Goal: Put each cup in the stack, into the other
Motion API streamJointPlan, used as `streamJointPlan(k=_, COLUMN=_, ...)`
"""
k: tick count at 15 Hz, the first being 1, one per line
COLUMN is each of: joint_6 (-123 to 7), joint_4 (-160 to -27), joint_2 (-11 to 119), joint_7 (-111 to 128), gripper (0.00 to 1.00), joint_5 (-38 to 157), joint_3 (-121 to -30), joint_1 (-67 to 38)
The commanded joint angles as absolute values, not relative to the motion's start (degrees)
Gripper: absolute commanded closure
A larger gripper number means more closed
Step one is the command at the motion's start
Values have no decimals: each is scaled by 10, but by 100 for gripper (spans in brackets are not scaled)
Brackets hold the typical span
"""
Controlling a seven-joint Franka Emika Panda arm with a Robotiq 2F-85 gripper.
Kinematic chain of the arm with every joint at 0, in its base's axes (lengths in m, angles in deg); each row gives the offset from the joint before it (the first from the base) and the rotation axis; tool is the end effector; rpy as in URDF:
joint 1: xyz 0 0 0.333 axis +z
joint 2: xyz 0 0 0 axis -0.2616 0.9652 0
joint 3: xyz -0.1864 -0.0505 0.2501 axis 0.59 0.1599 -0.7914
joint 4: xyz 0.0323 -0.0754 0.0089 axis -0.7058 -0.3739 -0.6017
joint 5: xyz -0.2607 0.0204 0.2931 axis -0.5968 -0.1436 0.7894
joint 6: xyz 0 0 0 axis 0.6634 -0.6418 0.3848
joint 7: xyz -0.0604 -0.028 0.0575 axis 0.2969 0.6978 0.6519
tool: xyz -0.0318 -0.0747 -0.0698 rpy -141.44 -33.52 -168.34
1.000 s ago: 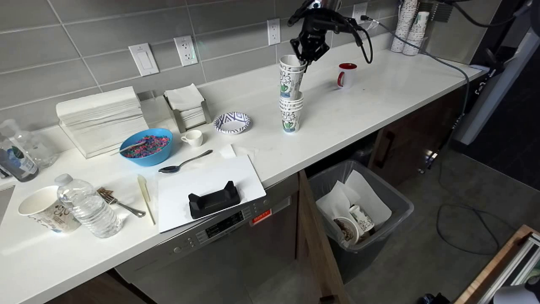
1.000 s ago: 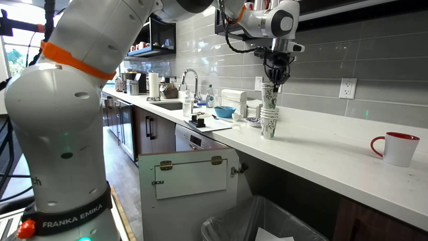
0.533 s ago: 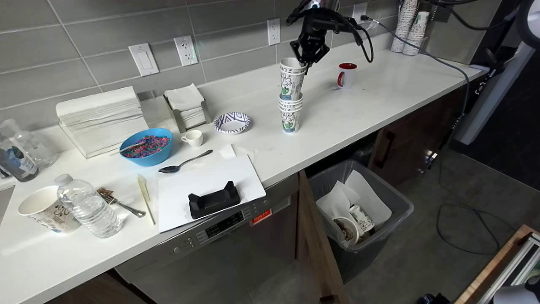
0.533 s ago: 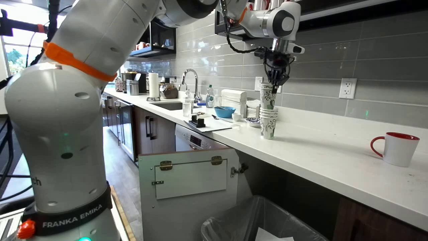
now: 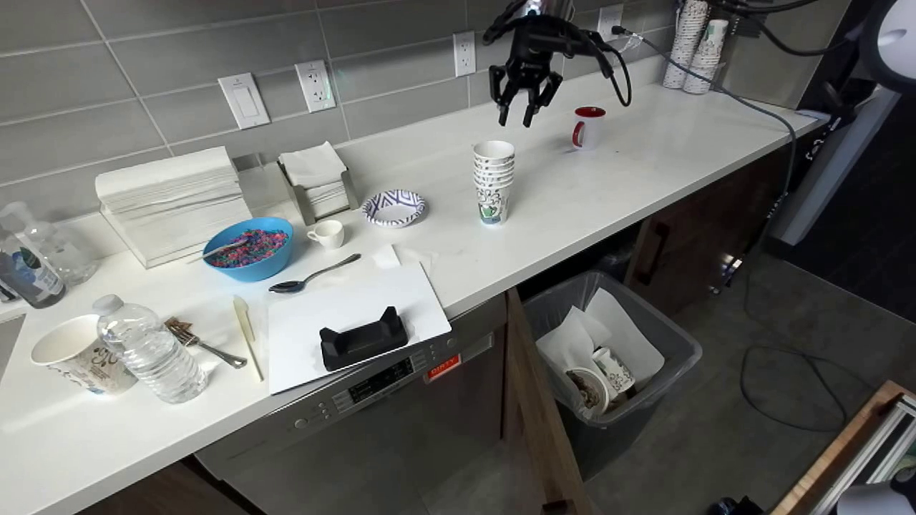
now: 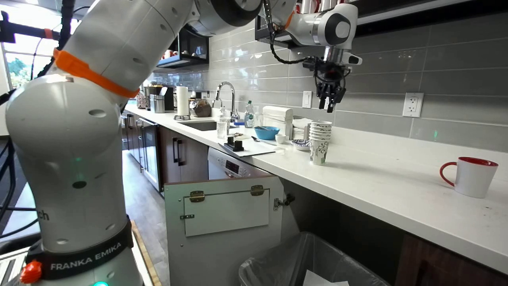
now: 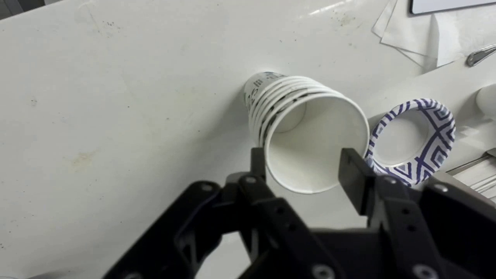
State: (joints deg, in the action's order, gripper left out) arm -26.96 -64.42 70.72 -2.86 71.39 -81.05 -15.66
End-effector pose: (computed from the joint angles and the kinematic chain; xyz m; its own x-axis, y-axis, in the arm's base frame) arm 0.7324 0.0175 0.4971 0.9540 -0.2921 0.0673 -0.2754 -0.9428 -0.1877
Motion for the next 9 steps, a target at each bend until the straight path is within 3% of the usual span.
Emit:
streamJointPlan(k=1, joint_6=-251, joint_4=-622, joint_2=711, joint_7=-34, gripper=15, joint_5=709, joint_3=-807, joint_1=-157)
streamJointPlan(k=3, joint_6=-252, joint_4=-628, joint_2=695, joint_7=-36, gripper=0, joint_5=703, joint_3=-804, joint_1=-155)
streamJointPlan(k=9, joint_6=-265, joint_4=-658, joint_2=628, joint_7=-26, gripper=0, joint_5=689, joint_3=-806, joint_1=-146)
